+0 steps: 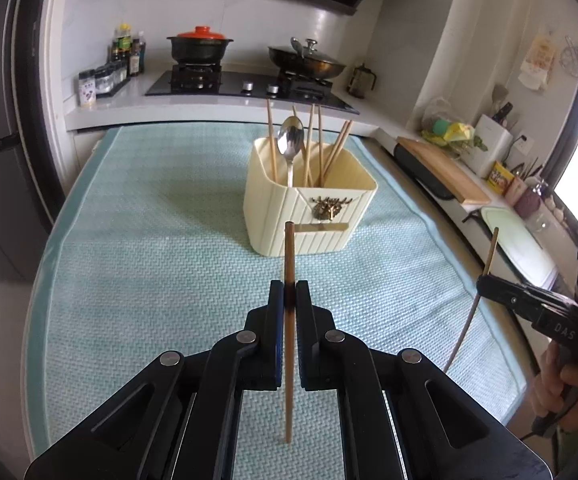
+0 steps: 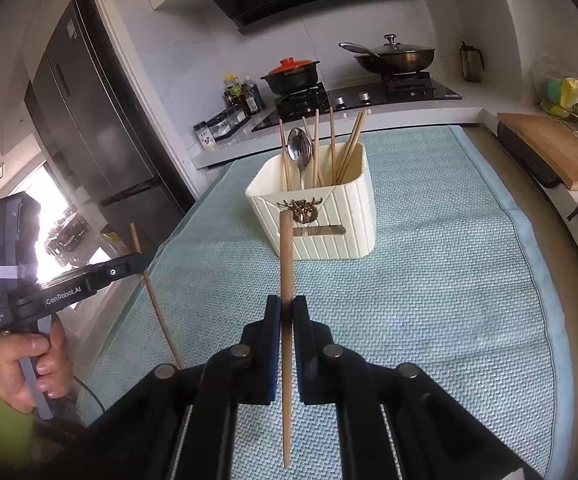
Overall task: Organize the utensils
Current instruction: 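Lift both chopsticks upright and carry them over the caddy with both tools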
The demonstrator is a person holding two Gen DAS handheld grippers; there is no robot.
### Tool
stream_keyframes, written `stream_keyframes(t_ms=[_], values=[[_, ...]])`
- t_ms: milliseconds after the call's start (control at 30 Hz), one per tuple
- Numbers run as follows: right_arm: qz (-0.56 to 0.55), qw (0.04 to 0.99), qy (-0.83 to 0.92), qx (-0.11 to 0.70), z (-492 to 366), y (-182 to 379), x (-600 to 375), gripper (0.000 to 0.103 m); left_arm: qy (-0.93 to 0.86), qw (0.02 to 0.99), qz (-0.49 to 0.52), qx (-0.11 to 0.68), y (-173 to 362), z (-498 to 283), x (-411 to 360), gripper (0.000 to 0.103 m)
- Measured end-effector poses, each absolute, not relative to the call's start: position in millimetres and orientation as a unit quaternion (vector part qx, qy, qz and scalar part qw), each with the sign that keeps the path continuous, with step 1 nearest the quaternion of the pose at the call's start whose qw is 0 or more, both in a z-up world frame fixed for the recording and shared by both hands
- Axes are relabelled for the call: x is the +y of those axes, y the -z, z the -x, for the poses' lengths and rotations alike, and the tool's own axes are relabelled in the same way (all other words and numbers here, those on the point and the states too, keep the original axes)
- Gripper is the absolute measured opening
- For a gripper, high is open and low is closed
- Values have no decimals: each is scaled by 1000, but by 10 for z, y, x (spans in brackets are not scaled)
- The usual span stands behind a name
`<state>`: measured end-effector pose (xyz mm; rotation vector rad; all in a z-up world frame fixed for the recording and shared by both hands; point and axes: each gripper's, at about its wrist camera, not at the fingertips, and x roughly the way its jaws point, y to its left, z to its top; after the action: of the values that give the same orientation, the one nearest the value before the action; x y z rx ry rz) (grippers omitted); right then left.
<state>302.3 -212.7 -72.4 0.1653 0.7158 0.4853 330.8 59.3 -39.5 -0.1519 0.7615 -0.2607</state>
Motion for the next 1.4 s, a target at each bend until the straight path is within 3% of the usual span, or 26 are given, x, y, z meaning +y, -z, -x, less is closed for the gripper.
stream_keyframes(t_ms=[433,1400], values=[[-67,934,-232,262,-2653,235,-2169,6,138,934,91,318,8,-2914,693,4],[-56,932,-223,279,-2660,300,-2114,6,99,943,26,316,108,-2950,466,4]])
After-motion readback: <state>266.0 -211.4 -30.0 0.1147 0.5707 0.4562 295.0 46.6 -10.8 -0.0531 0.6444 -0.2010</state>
